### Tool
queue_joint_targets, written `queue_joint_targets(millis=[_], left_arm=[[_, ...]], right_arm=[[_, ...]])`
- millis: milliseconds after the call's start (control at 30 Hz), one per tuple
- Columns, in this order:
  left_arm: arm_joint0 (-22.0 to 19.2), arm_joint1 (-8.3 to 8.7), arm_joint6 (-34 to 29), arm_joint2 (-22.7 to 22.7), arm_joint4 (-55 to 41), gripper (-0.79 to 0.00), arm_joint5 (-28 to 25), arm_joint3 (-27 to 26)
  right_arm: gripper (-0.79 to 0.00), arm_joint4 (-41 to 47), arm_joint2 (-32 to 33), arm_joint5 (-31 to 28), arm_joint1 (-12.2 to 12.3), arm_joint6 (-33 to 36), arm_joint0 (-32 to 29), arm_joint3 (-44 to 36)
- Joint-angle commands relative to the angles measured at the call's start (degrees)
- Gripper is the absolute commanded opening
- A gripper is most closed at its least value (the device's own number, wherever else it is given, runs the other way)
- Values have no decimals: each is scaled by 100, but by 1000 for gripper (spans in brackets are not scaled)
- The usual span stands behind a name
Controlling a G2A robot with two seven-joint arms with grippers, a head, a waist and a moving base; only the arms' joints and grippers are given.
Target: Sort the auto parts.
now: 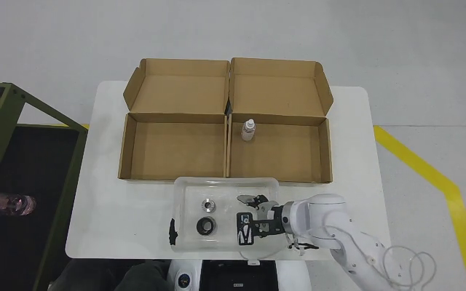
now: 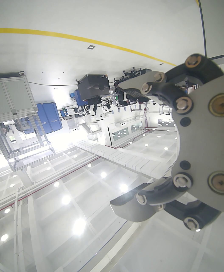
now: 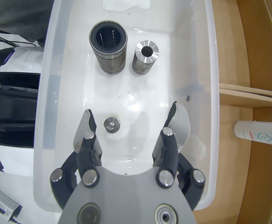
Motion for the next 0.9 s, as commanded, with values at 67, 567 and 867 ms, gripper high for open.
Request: queue_joint_targets(millis=[67,567,867], left_arm=[[0,0,0,0,0,0,0,0],[0,0,0,0,0,0,0,0],[0,0,0,0,0,0,0,0]], right_arm=[[-209,-80,-127,36,-5,75,54,87],[-357,-236,-479,64,-12,288,209,366],[-489,-266,-607,55,-4,333,251,435]])
